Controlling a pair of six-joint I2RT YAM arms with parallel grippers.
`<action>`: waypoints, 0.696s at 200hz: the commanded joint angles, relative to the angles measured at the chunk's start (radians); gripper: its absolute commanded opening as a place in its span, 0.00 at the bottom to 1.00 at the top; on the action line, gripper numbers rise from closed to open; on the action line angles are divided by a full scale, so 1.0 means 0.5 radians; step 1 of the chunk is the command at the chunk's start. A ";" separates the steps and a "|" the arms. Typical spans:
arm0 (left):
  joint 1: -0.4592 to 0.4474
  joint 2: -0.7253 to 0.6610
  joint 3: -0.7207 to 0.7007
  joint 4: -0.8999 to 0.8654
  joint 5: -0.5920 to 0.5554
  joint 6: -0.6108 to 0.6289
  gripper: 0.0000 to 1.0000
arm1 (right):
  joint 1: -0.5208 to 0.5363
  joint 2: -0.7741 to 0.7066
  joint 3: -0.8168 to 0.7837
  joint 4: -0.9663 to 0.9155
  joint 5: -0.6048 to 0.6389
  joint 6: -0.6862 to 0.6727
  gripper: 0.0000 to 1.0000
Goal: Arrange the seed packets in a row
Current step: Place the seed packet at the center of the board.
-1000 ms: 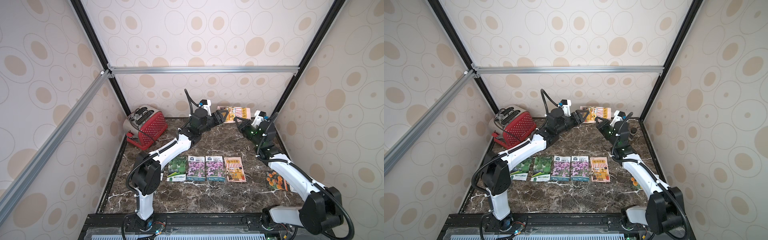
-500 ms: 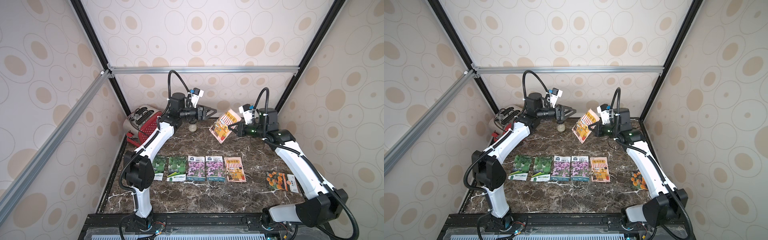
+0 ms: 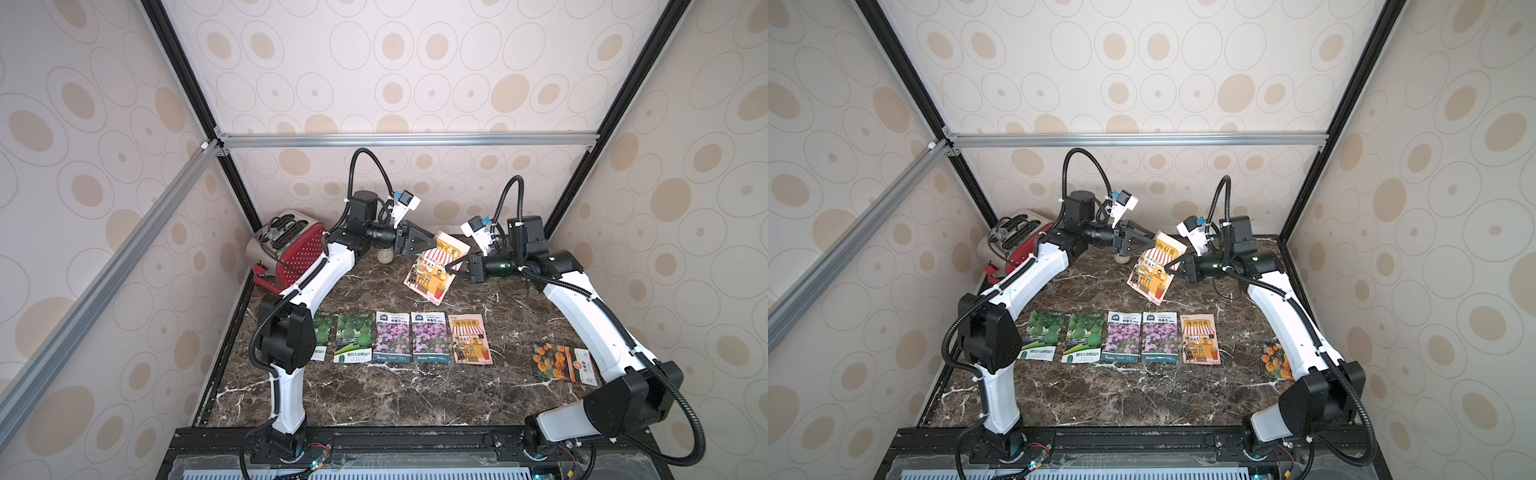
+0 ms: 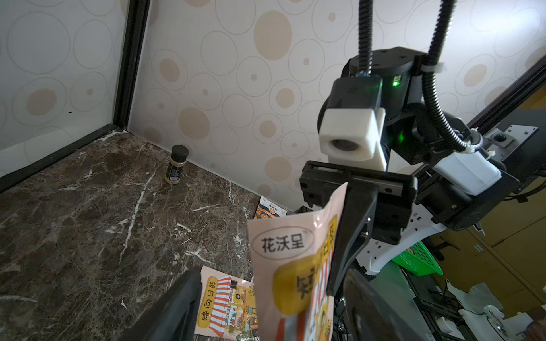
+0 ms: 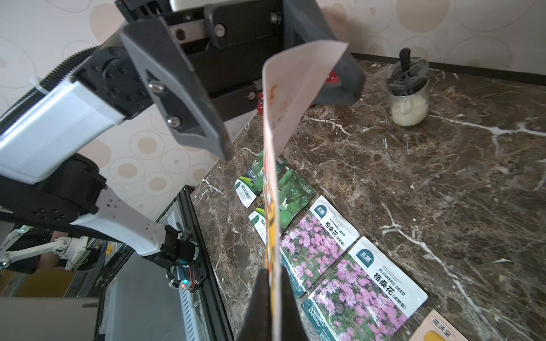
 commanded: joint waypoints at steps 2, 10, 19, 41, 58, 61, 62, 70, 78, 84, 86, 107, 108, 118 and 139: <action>-0.002 0.011 0.034 0.015 0.135 0.078 0.77 | -0.001 -0.064 0.008 0.075 -0.163 -0.010 0.00; -0.005 0.008 0.027 0.019 0.166 0.078 0.77 | -0.003 -0.071 0.003 0.097 -0.171 0.002 0.00; -0.016 0.004 0.026 0.025 0.210 0.074 0.76 | -0.002 -0.074 0.004 0.105 -0.166 0.010 0.00; -0.032 -0.018 -0.011 0.029 0.257 0.078 0.69 | -0.003 -0.059 0.031 0.069 -0.110 -0.008 0.00; -0.034 -0.037 -0.039 0.043 0.257 0.070 0.51 | -0.001 -0.056 0.040 0.044 -0.063 -0.022 0.00; -0.033 -0.040 -0.041 0.047 0.256 0.069 0.47 | -0.001 -0.056 0.038 0.042 -0.052 -0.022 0.00; -0.034 -0.041 -0.043 0.048 0.256 0.069 0.46 | -0.001 -0.056 0.040 0.041 -0.047 -0.022 0.00; -0.032 -0.047 -0.050 0.057 0.246 0.058 0.37 | -0.001 -0.059 0.040 0.034 -0.015 -0.029 0.00; -0.032 -0.053 -0.059 0.064 0.235 0.054 0.30 | -0.001 -0.062 0.041 0.018 0.017 -0.042 0.00; -0.032 -0.057 -0.061 0.064 0.224 0.054 0.27 | -0.001 -0.063 0.044 0.002 0.049 -0.051 0.00; -0.034 -0.061 -0.061 0.064 0.221 0.054 0.27 | -0.002 -0.064 0.045 -0.003 0.062 -0.056 0.00; -0.031 -0.073 -0.059 0.061 0.188 0.046 0.25 | -0.002 -0.072 0.059 -0.071 0.128 -0.107 0.00; -0.030 -0.074 -0.058 0.061 0.185 0.046 0.25 | -0.002 -0.073 0.059 -0.074 0.131 -0.107 0.00; -0.027 -0.077 -0.052 0.061 0.171 0.038 0.25 | -0.002 -0.085 0.053 -0.090 0.153 -0.123 0.00; -0.026 -0.089 -0.044 0.072 0.140 0.022 0.23 | -0.004 -0.113 0.029 -0.112 0.206 -0.155 0.00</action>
